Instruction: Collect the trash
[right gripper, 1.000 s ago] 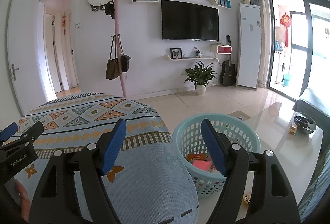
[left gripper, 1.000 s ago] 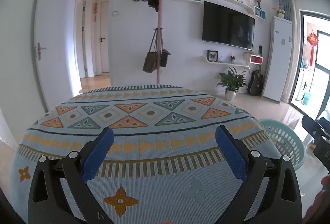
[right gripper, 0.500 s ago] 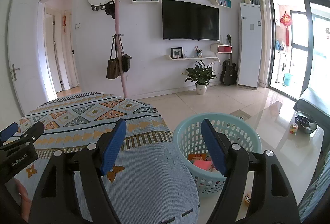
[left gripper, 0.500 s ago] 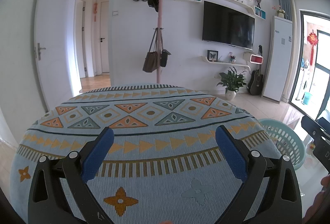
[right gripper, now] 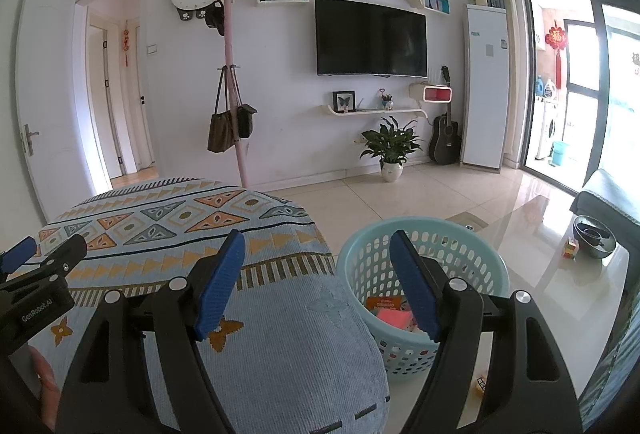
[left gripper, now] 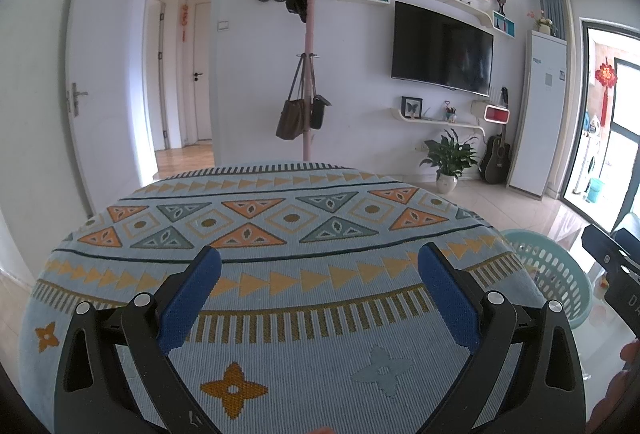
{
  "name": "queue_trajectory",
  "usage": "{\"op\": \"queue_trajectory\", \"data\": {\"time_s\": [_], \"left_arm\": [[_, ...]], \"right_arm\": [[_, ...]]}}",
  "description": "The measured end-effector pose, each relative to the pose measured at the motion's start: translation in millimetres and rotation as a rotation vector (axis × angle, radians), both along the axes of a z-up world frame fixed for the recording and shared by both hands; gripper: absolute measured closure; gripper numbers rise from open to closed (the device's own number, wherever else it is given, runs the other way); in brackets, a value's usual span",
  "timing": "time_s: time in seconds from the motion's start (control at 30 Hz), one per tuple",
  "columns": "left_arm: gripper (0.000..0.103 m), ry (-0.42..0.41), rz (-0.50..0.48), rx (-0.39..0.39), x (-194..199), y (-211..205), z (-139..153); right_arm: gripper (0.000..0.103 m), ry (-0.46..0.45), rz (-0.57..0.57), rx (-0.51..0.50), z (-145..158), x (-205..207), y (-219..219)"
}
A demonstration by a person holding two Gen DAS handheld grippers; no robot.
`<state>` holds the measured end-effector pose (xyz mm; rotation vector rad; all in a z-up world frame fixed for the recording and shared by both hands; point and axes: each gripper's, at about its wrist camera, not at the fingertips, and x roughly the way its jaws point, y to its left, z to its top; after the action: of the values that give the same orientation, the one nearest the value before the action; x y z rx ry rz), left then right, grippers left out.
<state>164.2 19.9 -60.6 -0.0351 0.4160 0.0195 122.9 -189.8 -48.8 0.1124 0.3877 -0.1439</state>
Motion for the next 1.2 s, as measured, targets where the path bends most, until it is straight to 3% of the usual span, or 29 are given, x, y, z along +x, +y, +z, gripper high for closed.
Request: {"op": "queue_trajectory", "data": {"time_s": [0.7, 0.83, 1.1, 1.2], "left_arm": [[0.007, 0.012, 0.01, 0.005, 1.4, 3.8, -1.5], [0.007, 0.026, 0.045, 0.091, -9.7, -3.2, 0.5], [0.007, 0.029, 0.021, 0.091, -38.9, -6.1, 12.9], [0.007, 0.032, 0.022, 0.095, -48.8, -5.6, 17.5]], "right_arm": [[0.032, -0.016, 0.02, 0.0, 10.7, -7.0, 5.8], [0.032, -0.025, 0.029, 0.003, 13.4, -12.2, 8.0], [0.032, -0.056, 0.043, 0.017, 25.7, -29.7, 11.3], [0.032, -0.042, 0.066, 0.066, 27.2, -36.6, 11.2]]}}
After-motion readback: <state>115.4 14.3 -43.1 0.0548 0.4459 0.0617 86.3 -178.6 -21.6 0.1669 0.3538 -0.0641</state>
